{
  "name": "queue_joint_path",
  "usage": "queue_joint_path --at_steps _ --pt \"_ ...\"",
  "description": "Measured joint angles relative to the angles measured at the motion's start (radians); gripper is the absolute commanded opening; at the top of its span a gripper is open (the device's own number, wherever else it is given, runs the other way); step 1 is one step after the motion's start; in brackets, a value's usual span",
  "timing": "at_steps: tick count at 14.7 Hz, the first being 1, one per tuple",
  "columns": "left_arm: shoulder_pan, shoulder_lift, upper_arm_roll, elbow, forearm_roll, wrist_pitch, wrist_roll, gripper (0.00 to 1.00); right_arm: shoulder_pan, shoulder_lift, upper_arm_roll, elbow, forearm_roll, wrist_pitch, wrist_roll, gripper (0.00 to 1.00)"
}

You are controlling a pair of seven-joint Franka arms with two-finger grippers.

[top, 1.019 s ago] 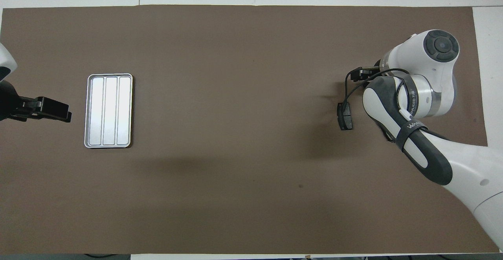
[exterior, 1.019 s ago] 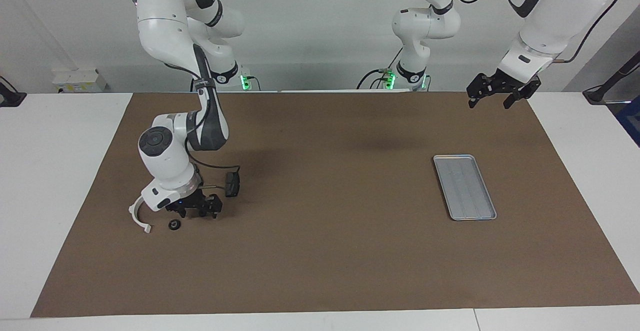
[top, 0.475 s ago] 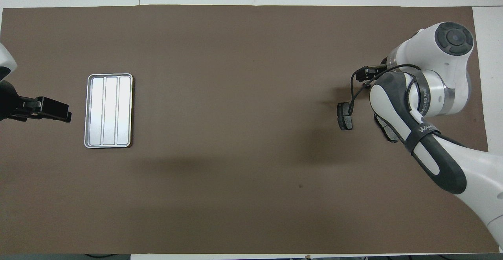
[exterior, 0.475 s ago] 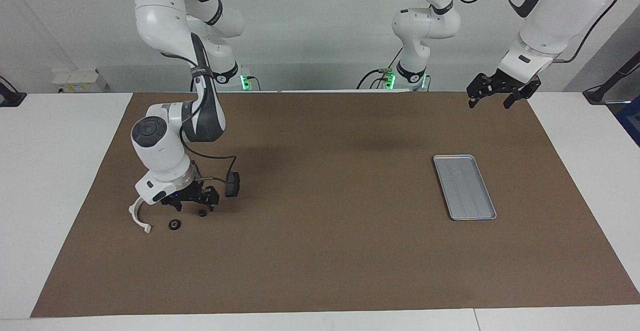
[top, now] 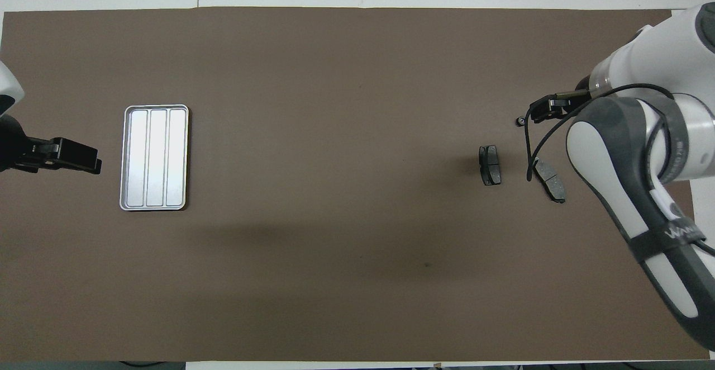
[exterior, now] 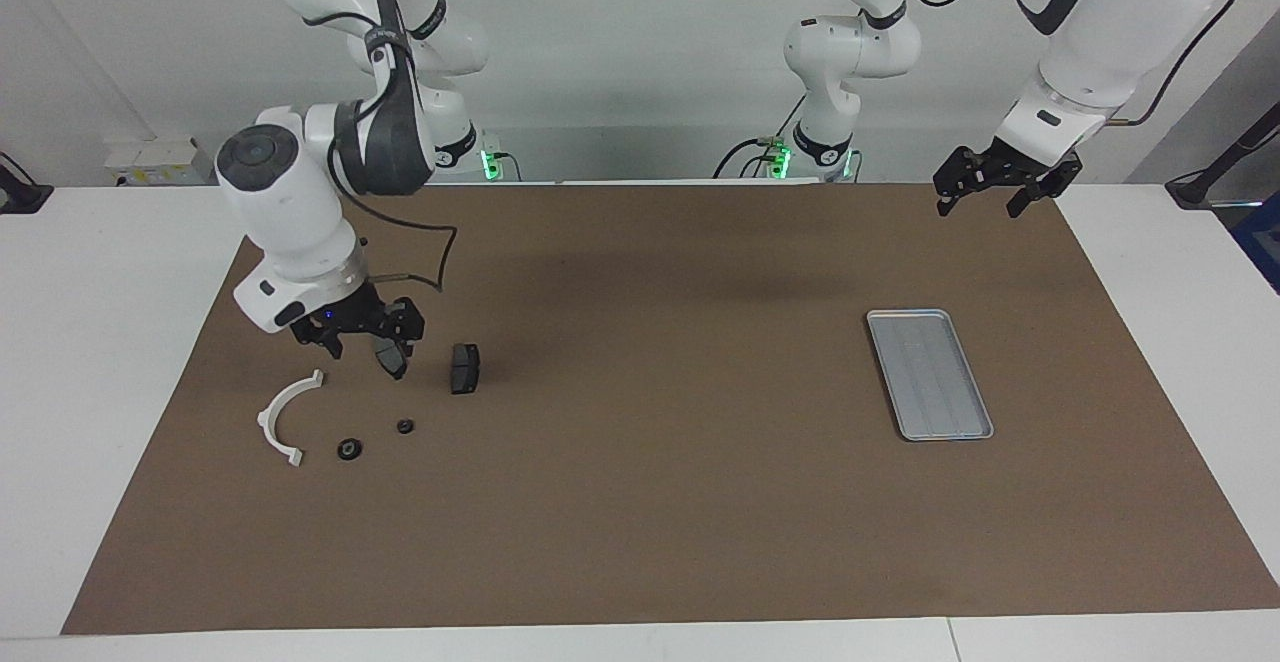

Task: Place bearing gear from tray to pile

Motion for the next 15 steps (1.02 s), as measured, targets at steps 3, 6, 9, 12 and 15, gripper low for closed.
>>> queue_joint_path --at_steps 3,6,9,12,15 --pt "0.0 0.0 0.0 0.0 0.0 0.0 0.0 1.0 0.011 -0.115 0.001 0.0 0.007 -0.121 0.0 1.0" --pt "0.0 0.0 0.0 0.0 0.0 0.0 0.0 1.0 0.028 -0.194 0.002 -0.001 0.01 -0.197 0.0 1.0" --pt "0.0 0.0 0.0 0.0 0.0 0.0 0.0 1.0 0.039 -0.242 0.002 -0.003 0.011 -0.251 0.0 1.0" --pt "0.0 0.0 0.0 0.0 0.0 0.0 0.0 1.0 0.039 -0.274 0.002 -0.005 0.011 -0.296 0.0 1.0" --pt "0.0 0.0 0.0 0.0 0.0 0.0 0.0 1.0 0.039 -0.288 0.002 -0.007 0.011 -0.308 0.0 1.0"
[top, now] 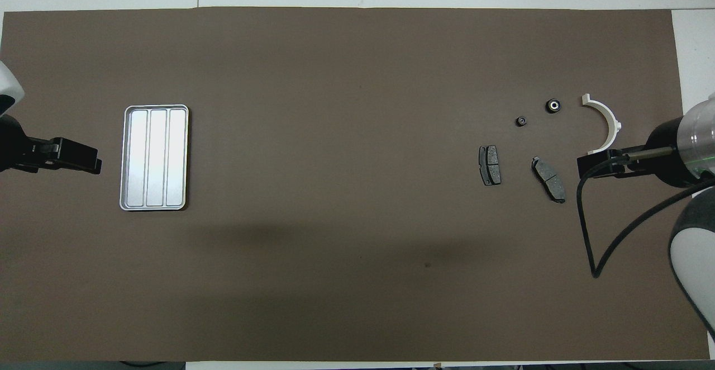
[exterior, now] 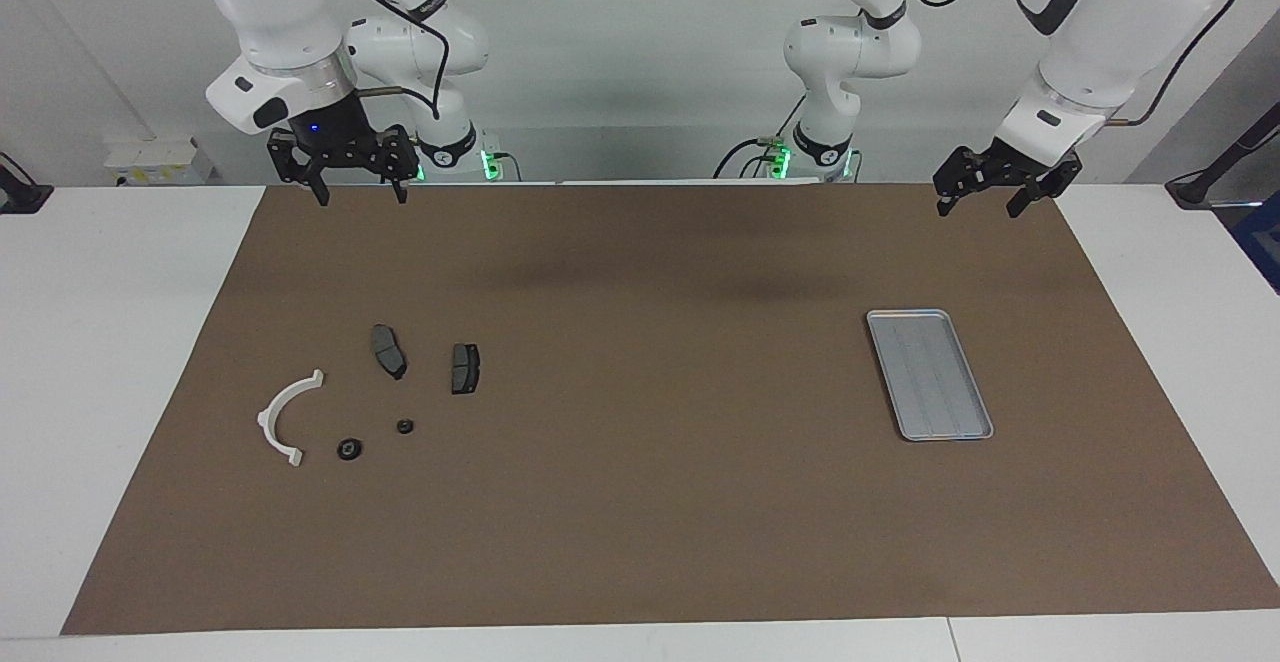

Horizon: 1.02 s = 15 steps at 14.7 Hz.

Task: Place bearing gear from tray to pile

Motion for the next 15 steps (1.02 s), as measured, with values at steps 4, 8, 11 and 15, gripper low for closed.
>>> queue_joint_path --at_steps 4,8,11,15 --pt "0.0 0.0 0.0 0.0 0.0 0.0 0.0 1.0 0.0 -0.003 0.0 -0.003 0.0 -0.032 0.0 1.0" --pt "0.0 0.0 0.0 0.0 0.0 0.0 0.0 1.0 0.0 -0.004 -0.001 -0.003 0.009 -0.035 0.0 1.0" --pt "0.0 0.0 0.0 0.0 0.0 0.0 0.0 1.0 -0.002 -0.008 -0.005 -0.003 0.025 -0.035 0.0 1.0" --pt "0.0 0.0 0.0 0.0 0.0 0.0 0.0 1.0 -0.002 -0.012 -0.004 -0.003 0.027 -0.006 0.0 1.0"
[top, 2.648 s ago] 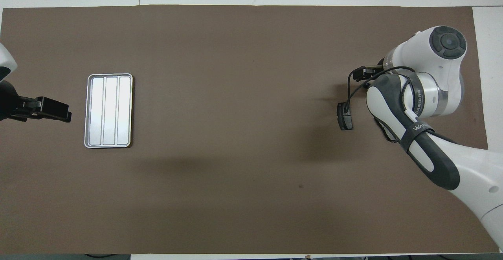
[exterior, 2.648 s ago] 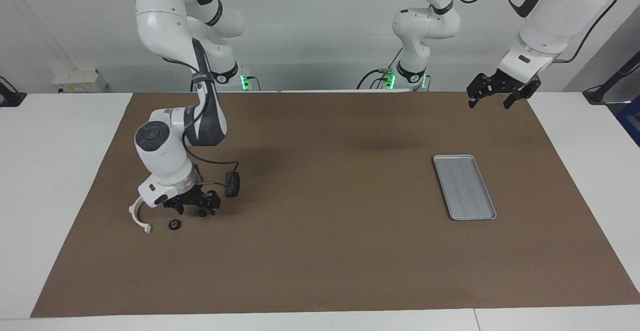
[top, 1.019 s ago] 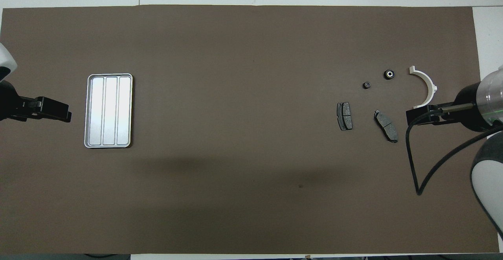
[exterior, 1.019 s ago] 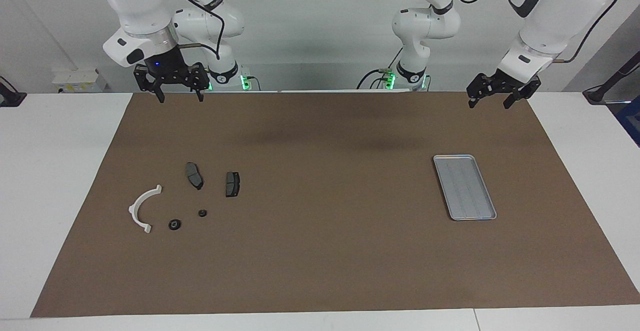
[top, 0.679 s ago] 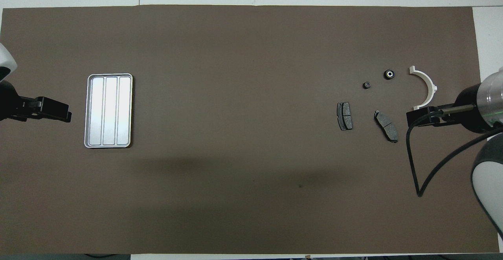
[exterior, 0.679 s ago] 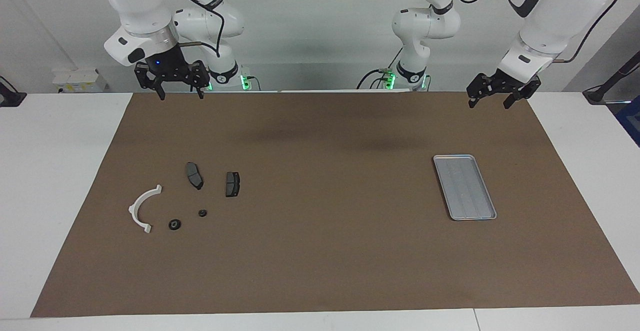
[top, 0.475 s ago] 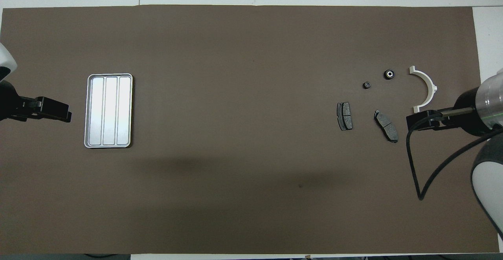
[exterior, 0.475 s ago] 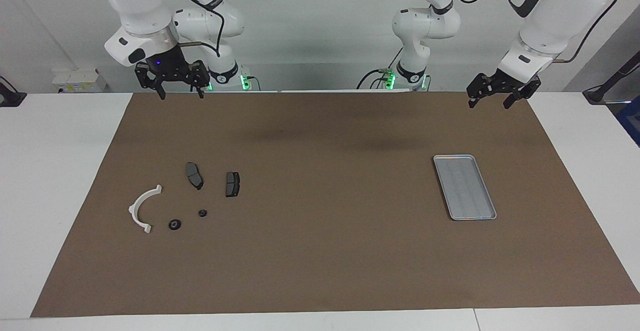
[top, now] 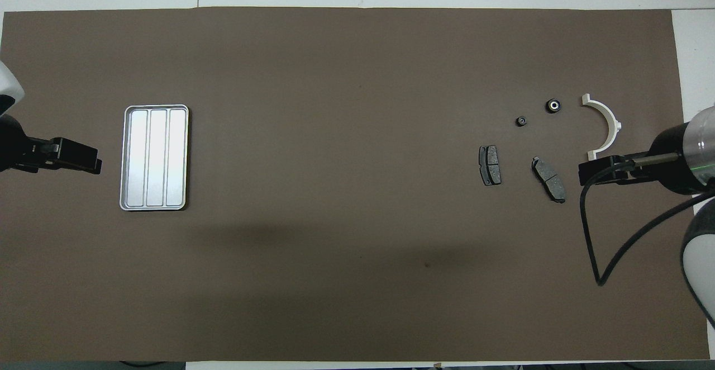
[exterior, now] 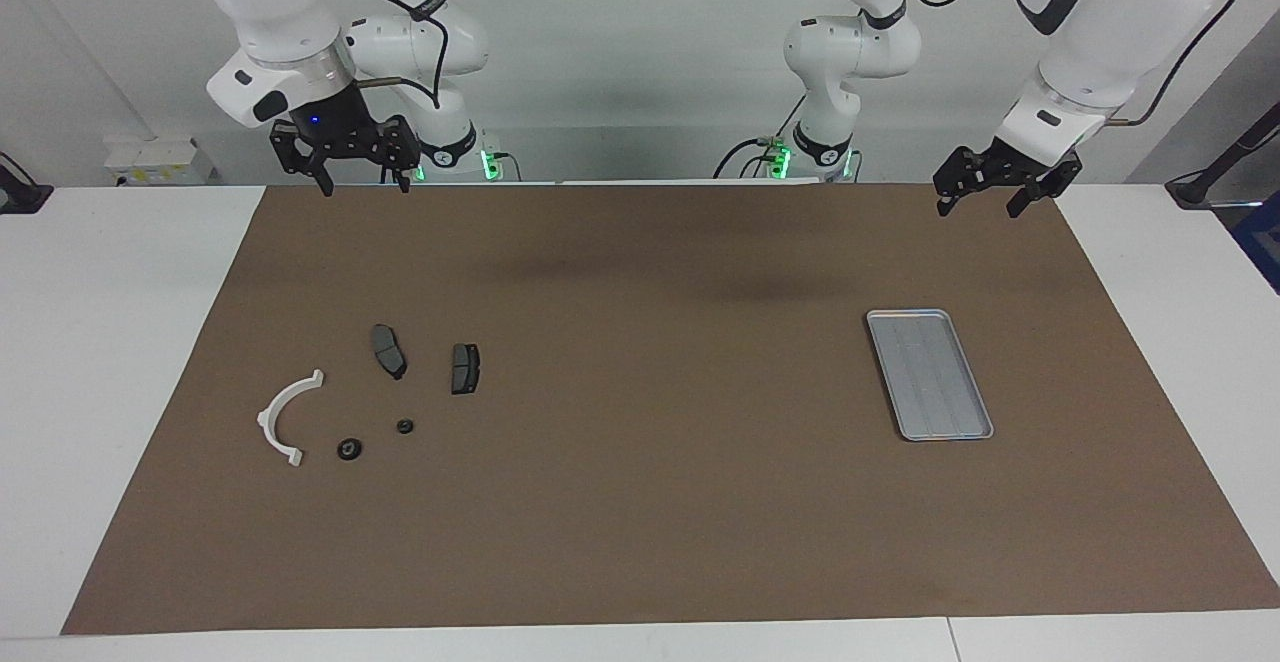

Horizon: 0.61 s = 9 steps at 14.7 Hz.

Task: Place bearing gear from tray to pile

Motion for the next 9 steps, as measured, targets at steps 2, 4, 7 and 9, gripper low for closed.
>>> queue_joint_path --at_steps 2,4,7,9 --pt "0.0 0.0 0.0 0.0 0.0 0.0 0.0 1.0 0.0 0.0 0.0 -0.002 0.0 0.071 0.0 1.0" --pt "0.0 0.0 0.0 0.0 0.0 0.0 0.0 1.0 0.0 0.001 0.0 -0.004 0.0 0.104 0.0 1.0" --pt "0.0 0.0 0.0 0.0 0.0 0.0 0.0 1.0 0.0 0.001 0.0 -0.005 0.0 0.105 0.0 1.0" --pt "0.0 0.0 0.0 0.0 0.0 0.0 0.0 1.0 0.0 0.001 0.0 -0.006 0.0 0.1 0.0 1.0"
